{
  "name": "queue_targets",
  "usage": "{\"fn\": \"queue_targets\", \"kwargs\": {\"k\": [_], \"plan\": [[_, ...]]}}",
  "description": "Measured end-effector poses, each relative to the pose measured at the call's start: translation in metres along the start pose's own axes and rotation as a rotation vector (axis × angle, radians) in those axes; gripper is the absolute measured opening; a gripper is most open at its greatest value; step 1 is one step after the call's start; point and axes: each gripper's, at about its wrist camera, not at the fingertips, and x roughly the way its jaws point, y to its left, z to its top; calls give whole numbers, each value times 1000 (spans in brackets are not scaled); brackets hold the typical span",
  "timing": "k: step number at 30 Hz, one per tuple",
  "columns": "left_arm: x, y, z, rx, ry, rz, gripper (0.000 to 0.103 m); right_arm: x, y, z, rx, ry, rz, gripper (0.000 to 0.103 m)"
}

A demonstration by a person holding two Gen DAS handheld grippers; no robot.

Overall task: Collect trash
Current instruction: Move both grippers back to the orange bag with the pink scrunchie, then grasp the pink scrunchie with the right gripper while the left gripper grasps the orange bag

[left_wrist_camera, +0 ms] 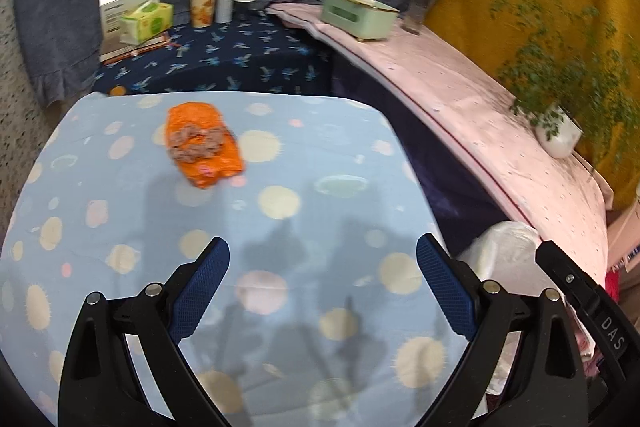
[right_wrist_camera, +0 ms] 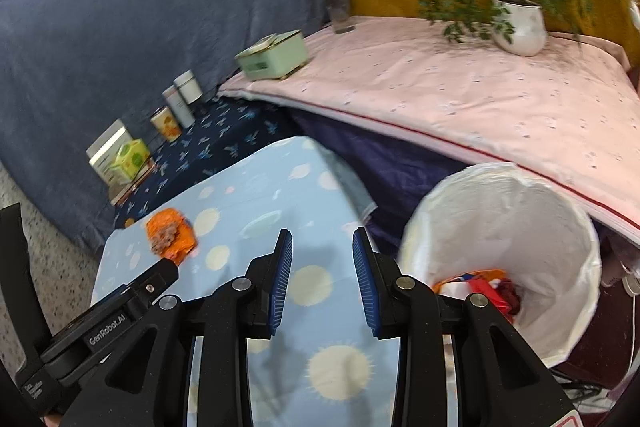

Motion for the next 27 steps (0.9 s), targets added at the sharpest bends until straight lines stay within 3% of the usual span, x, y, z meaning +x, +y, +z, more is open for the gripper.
{"fn": "queue_targets", "kwargs": {"k": [15,21,24,27], "plan": [[19,156,27,-153,14,166,90,90,144,-25,-160,163,145,31],[35,197,46,-171,14,205,90,140,189,-26,-160,228,183,32],[46,212,57,-188,17,203,90,163,209,-27,-166,251,193,41],[58,224,67,-201,19,204,90,184,225,-27,-176,263,199,41]]}}
